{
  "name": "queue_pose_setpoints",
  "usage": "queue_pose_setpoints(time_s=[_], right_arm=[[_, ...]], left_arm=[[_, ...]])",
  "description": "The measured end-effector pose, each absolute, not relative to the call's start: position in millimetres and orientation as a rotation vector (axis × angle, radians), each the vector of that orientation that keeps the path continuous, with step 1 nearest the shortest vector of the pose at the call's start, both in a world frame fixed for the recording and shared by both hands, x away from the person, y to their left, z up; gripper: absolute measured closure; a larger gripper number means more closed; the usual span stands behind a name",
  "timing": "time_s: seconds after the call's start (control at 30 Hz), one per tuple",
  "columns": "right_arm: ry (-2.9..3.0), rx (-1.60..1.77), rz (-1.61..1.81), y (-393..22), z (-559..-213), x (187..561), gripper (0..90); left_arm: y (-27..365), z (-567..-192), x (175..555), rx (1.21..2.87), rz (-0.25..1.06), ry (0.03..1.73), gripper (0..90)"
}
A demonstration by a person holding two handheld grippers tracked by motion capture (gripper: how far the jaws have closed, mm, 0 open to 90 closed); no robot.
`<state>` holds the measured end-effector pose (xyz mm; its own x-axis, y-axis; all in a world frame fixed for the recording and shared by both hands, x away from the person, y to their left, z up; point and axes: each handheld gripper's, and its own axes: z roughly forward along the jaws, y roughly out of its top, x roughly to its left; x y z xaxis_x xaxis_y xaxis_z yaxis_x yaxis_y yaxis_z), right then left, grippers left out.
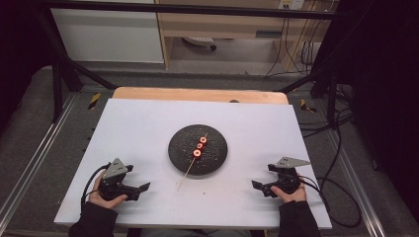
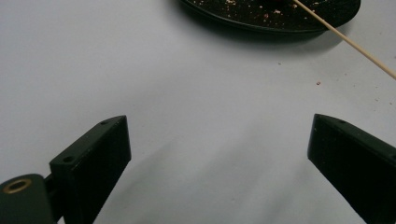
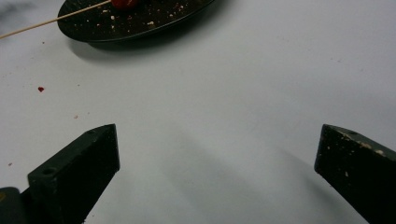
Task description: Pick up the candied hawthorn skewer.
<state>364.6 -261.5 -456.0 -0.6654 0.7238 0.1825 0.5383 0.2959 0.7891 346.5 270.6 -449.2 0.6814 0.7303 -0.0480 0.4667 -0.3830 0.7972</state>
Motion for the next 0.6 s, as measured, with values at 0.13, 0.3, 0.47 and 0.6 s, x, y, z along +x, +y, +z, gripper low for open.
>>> queue_pose_setpoints(time_s=[0.13, 0.3, 0.47, 0.6], right_arm=[[2.35, 1.167, 1.312, -261.5, -455.5, 364.4, 1.1], [2.351, 1.16, 1.306, -261.9, -455.3, 364.0, 1.1], [2.352, 1.164, 1.304, -261.3, -455.5, 363.9, 1.0], [2.349, 1.169, 1.304, -261.1, -455.4, 363.9, 1.1]], left_arm=[[268.6, -449.5, 346.8, 2.058, 0.401, 0.92, 5.6], [266.1, -448.0, 346.6, 2.061, 0.393, 0.919, 5.6], [262.2, -446.9, 347.0, 2.067, 0.393, 0.913, 5.6], [256.4, -445.6, 347.6, 2.073, 0.392, 0.907, 5.5]])
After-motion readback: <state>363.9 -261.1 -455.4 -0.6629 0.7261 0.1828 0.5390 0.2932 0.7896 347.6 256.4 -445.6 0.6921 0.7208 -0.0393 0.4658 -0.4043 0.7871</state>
